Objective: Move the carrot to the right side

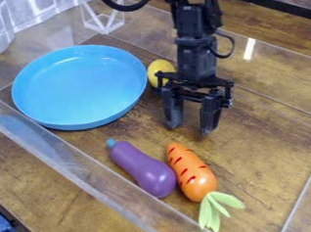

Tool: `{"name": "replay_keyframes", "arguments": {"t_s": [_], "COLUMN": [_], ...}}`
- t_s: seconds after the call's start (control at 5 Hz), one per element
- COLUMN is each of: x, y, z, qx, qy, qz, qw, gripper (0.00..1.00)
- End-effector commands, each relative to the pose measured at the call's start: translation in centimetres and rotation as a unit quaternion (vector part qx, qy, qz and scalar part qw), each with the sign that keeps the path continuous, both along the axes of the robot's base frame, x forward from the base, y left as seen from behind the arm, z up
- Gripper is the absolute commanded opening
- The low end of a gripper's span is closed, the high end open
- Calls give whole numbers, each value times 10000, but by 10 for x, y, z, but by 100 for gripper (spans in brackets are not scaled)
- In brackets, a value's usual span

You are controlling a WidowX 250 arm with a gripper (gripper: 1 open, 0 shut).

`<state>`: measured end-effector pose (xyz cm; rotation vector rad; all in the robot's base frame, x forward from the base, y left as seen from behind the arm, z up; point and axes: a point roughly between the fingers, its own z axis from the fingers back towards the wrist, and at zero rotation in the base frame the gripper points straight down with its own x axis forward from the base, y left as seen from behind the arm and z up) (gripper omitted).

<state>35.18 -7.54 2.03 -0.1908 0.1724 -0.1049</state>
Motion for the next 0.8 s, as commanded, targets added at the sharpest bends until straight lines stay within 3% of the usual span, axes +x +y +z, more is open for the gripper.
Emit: {"name": "replay_keyframes", "arguments": {"t_s": [0.0, 0.6], "x": [0, -1], "y": [-13, -15], "z": [0, -4], "qx": [-16, 16], "qy": [-184, -241], "qz": [-316, -413], "qw": [9993, 9989], "gripper": [0, 0]}}
